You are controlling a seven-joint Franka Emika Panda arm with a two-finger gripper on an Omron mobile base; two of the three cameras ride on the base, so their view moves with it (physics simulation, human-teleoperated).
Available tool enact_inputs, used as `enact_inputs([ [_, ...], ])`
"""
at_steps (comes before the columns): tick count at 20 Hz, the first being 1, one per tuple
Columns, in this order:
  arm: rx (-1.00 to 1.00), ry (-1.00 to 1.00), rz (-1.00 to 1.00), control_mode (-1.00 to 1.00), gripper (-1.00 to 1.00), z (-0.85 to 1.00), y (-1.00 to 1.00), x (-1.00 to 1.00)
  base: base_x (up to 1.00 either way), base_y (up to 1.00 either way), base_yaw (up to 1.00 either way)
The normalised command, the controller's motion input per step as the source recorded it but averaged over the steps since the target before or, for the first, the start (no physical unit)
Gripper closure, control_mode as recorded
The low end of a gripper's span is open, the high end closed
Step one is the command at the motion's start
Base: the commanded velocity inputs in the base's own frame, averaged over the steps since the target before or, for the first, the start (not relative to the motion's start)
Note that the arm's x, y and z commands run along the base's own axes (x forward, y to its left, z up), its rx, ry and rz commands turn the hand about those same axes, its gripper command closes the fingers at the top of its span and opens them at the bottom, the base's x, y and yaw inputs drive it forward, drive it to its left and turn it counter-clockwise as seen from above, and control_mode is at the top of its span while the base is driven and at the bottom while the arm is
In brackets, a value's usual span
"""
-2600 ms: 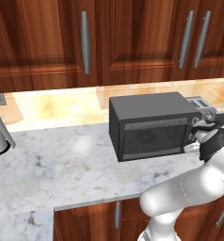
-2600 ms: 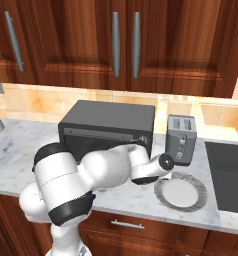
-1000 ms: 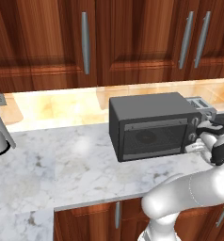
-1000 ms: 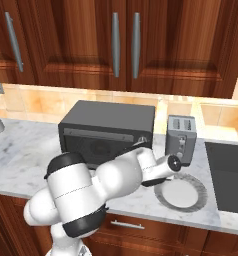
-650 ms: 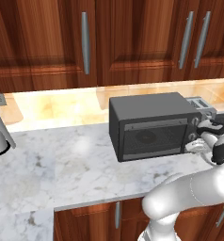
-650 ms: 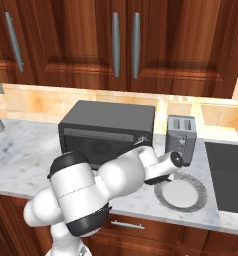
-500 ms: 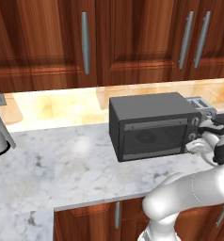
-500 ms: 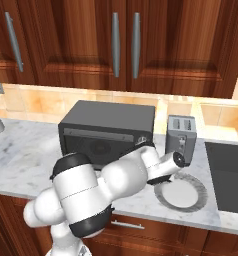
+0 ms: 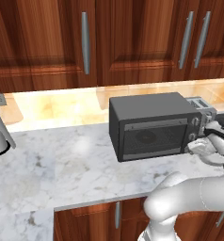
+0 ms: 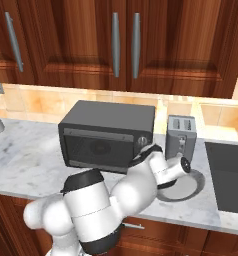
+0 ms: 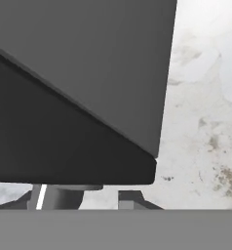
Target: Pick up the bagel from the plate, place it on the toaster oven rack, close the door, and set the timer.
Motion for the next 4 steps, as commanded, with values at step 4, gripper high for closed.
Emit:
enact_inputs([
  [4, 0.13, 0.00, 0.00, -1.00, 1.00, 0.00, -0.31, -0.12, 0.00, 0.00, 0.00],
])
